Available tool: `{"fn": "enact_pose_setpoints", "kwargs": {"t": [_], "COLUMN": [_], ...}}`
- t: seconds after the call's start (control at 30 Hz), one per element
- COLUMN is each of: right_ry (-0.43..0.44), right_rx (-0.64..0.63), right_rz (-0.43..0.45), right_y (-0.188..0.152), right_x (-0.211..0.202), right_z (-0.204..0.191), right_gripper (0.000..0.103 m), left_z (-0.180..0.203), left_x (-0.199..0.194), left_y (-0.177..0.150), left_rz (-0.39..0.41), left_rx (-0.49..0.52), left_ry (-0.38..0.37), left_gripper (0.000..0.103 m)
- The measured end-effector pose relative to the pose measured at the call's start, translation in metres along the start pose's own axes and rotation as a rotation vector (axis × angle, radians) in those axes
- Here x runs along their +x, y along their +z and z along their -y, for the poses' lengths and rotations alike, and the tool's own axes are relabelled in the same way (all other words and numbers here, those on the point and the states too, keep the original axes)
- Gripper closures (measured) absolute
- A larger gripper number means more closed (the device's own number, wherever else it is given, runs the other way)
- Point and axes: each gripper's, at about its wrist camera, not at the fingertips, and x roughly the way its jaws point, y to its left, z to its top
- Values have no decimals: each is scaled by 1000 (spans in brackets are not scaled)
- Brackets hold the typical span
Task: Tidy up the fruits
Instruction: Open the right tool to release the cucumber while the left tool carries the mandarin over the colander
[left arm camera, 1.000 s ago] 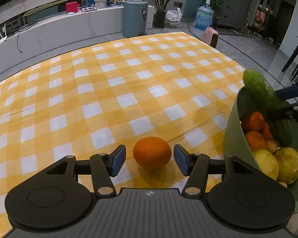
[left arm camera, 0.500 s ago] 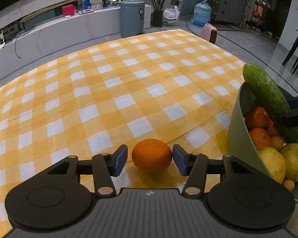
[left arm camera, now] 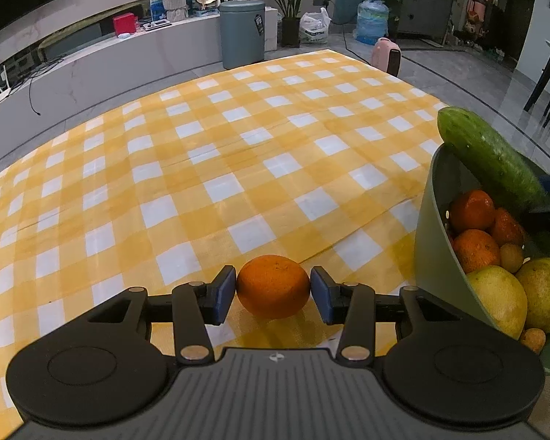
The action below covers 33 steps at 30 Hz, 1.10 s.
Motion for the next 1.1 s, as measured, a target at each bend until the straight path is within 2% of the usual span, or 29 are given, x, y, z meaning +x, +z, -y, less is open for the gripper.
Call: {"fn": "enact_pose_setpoints", "kwargs": {"t": [0.13,0.23,0.47,0.73,0.97,1.1], "right_ry": [-15,-10,20,21,12,23], "right_rx": [-83,-129,-127,-149,-60,59], "right_rz": [-35,-51,-85,-102,-79,-12], "right_y": [18,18,0,-5,-9,-10], "right_x": [-18,-25,-20,-3,-8,-25], "right_z": [-2,-2,-5,-13,-8,-2], "right_gripper": [68,68,69,68,67,61], "left_z": [-1,-2,-9,-17,-11,2], "left_x": [0,2,5,2,-27,-55], "left_y": [0,-1,-4,-6,-2,6], "left_rz": [-3,-11,-15,-4,36,75], "left_rx": [-15,-20,-53,-122,-144,-130], "left_ry": [-1,2,-3,-19,-51,-77], "left_gripper": [52,50,50,52,53,53]}}
